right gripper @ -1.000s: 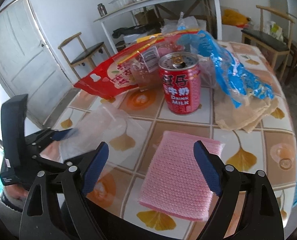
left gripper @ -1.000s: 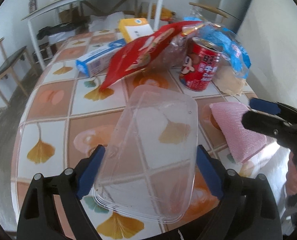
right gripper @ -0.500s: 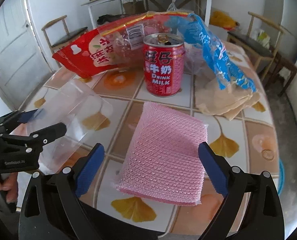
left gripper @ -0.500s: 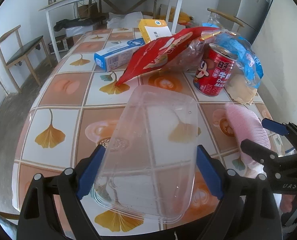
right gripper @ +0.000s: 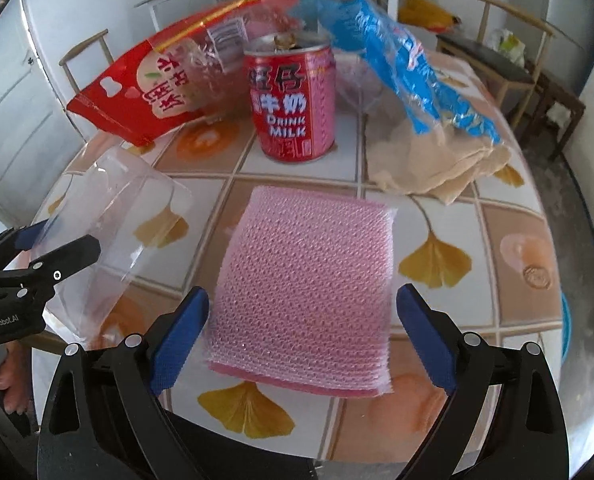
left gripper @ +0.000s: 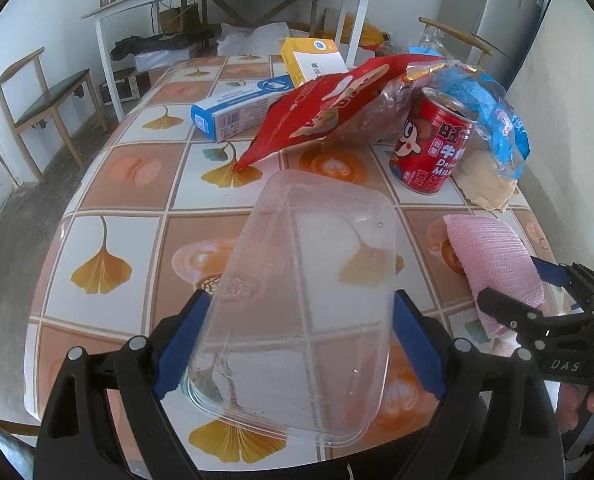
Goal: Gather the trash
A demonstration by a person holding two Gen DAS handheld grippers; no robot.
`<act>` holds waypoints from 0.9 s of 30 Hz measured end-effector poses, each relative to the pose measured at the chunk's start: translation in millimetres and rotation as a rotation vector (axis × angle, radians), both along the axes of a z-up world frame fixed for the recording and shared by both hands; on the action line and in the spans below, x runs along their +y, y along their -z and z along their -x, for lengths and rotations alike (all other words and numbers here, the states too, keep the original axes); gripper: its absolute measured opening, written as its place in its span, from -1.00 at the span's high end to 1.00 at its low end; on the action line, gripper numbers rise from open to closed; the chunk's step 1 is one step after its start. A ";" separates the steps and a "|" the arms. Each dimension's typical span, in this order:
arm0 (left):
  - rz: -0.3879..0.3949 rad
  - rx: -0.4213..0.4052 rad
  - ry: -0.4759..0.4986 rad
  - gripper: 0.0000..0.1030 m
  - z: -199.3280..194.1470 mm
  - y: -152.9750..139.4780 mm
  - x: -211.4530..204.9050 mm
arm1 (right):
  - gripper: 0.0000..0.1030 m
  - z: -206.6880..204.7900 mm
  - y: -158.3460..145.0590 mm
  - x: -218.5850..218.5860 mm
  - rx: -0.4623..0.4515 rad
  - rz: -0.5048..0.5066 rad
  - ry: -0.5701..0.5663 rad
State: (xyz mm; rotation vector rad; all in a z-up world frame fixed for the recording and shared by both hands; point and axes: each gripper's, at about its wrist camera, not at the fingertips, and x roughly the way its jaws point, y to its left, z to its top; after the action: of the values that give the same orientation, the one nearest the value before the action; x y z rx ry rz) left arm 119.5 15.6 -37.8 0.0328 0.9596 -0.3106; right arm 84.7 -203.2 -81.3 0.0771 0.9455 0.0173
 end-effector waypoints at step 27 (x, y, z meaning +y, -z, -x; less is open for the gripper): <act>0.079 0.043 -0.015 -0.71 -4.4 -3.5 8.5 | -0.47 7.1 -4.8 -11.6 -0.024 -0.068 0.006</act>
State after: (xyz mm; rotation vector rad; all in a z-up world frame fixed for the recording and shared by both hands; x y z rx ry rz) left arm 123.9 24.1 -34.3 -0.0532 0.9895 -0.3361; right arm 77.6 -214.8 -76.5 0.1420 0.9210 0.0444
